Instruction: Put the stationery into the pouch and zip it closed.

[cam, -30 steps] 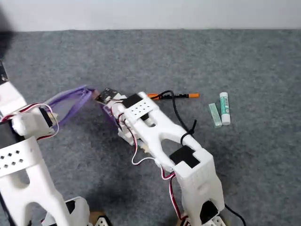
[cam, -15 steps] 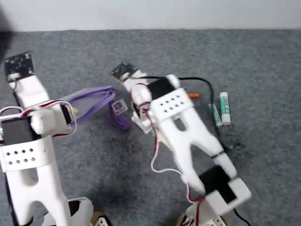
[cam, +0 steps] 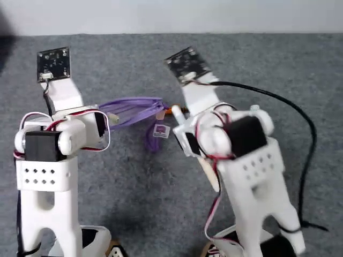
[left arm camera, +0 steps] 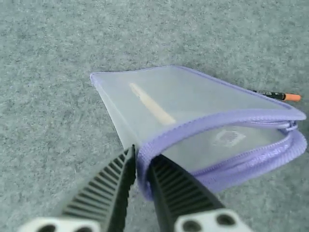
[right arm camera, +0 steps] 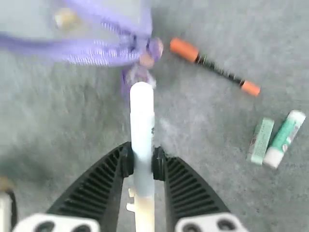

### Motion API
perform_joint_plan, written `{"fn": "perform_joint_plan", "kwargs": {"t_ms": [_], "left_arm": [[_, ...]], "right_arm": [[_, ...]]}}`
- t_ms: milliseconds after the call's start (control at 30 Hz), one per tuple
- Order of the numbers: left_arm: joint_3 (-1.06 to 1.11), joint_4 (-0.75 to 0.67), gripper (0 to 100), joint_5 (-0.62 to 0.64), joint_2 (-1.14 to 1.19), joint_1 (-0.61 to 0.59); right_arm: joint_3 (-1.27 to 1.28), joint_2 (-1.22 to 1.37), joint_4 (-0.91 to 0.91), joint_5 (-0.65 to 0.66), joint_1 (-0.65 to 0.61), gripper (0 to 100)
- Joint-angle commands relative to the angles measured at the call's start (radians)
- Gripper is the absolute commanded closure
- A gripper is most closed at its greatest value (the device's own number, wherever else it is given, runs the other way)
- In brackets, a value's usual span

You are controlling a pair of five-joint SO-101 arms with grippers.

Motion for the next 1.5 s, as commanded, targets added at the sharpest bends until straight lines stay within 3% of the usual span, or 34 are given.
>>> {"fn": "perform_joint_plan", "kwargs": {"t_ms": [0,200,367,667,933,1300,1467], "left_arm": [[-0.05,-0.029,98,0.02,0.002,0.006],[-0.048,-0.026,98,0.02,0.002,0.006],[-0.012,-0.031,98,0.02,0.002,0.006],[-0.01,-0.031,98,0.02,-0.005,0.006],[-0.01,-0.029,98,0.02,-0.005,0.006],[-0.01,-0.031,98,0.02,-0.005,0.005],[-0.01,-0.026,98,0.02,-0.006,0.005]], "right_arm": [[-0.028,-0.09,-0.101,-0.089,-0.047,99.1],[-0.026,-0.14,-0.364,-0.241,-0.209,99.1],[-0.008,-0.139,-0.615,-0.307,-0.254,99.1],[0.282,-0.15,-1.156,-0.193,-0.252,99.1],[0.563,-0.15,-1.503,-0.078,-0.252,99.1],[0.815,-0.266,-1.527,-0.075,-0.263,99.1],[0.856,-0.369,-1.302,-0.08,-0.265,98.5]]}}
